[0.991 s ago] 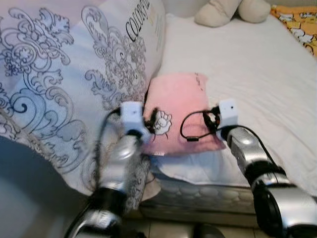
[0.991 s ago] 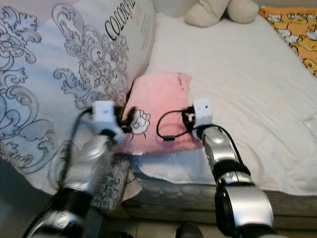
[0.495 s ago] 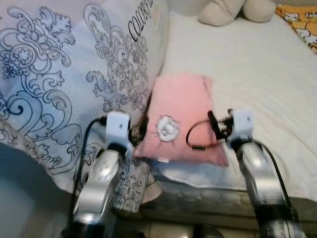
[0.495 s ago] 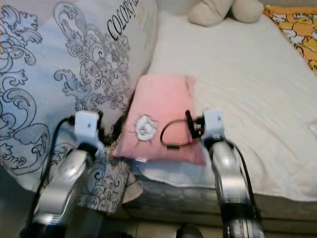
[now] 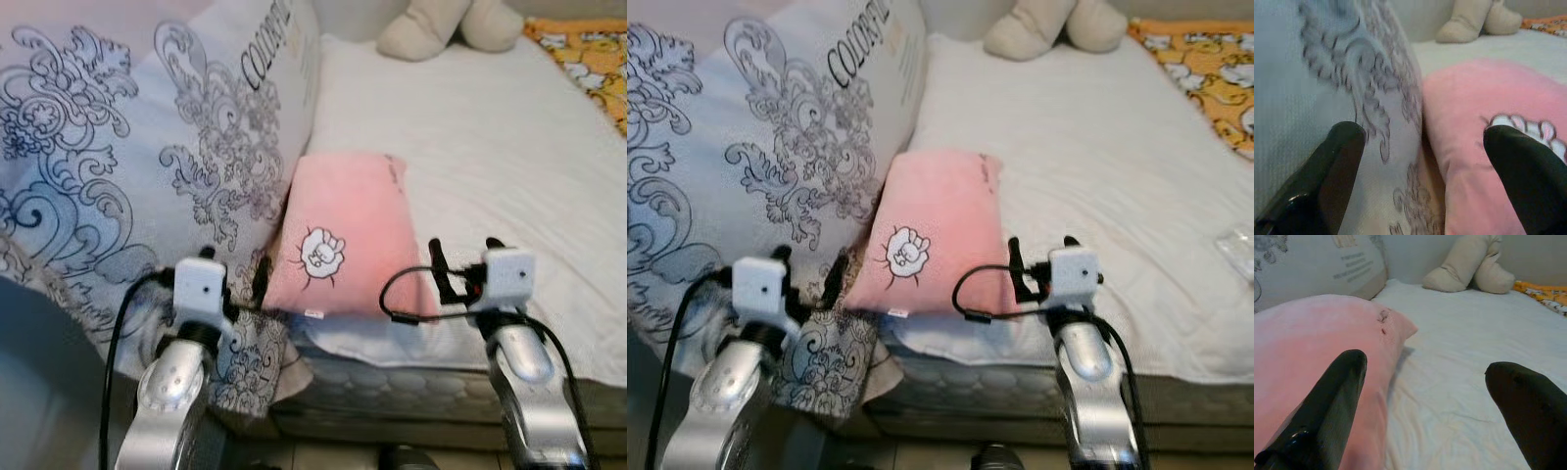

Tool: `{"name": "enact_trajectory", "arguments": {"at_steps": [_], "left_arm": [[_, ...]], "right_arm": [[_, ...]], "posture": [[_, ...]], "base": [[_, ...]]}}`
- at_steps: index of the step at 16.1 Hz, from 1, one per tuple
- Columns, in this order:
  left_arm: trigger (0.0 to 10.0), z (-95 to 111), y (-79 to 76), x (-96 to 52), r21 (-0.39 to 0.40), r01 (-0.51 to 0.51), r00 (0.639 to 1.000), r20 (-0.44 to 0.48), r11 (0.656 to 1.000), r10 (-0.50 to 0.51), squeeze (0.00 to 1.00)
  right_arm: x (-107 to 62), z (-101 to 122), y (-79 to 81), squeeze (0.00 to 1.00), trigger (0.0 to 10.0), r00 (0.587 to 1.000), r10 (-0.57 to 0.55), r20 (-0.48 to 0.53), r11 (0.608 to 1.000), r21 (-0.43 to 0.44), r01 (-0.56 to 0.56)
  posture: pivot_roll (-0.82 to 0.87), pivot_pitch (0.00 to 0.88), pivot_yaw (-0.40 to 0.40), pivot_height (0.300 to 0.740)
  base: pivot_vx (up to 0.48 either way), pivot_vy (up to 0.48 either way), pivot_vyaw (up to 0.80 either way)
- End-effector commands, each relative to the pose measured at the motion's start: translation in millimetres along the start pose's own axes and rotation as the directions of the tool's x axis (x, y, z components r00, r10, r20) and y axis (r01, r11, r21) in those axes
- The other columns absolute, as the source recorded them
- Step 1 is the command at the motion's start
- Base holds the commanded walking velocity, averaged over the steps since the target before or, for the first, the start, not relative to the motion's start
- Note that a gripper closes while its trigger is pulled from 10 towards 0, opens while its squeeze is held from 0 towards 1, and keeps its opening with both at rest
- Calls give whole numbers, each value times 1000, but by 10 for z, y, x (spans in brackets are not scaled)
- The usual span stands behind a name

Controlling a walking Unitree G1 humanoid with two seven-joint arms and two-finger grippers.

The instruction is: Clean up the room

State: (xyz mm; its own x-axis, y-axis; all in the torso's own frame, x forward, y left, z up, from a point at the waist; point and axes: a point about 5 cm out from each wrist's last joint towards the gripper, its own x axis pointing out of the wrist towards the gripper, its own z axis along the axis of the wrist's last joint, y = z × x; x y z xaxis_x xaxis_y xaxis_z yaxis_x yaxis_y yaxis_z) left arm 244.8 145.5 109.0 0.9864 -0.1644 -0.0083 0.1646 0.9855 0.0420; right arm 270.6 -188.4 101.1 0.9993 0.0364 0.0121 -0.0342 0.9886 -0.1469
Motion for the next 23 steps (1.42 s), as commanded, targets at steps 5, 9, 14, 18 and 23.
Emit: {"name": "enact_trajectory", "arguments": {"at_steps": [5,9,14,18,23], "left_arm": [[10000,-200,328,85,-163,-240,970,-90,957,228,0],[10000,-278,385,52,-136,-254,965,-111,958,240,0],[10000,-246,302,168,-129,-190,980,-88,973,179,0],[10000,-183,286,257,-120,-154,987,-65,981,147,0],[10000,-170,216,347,-115,-102,994,-58,988,95,0]], "right_arm": [[167,68,27,0,10000,997,-72,11,995,64,71],[95,-74,-13,0,10000,998,-62,-16,998,27,63],[166,-46,49,0,10000,1000,-30,-7,999,25,31],[183,-45,80,0,10000,1000,-27,-3,999,24,28],[172,-84,114,0,10000,1000,-18,-16,1000,19,19]], "posture": [[-174,0,137,740],[-179,0,142,740],[-182,0,145,740],[-186,0,154,740],[-193,0,159,740]], "base": [[0,-480,0],[0,-480,0],[0,-480,0],[0,-120,0],[0,-384,0]]}}
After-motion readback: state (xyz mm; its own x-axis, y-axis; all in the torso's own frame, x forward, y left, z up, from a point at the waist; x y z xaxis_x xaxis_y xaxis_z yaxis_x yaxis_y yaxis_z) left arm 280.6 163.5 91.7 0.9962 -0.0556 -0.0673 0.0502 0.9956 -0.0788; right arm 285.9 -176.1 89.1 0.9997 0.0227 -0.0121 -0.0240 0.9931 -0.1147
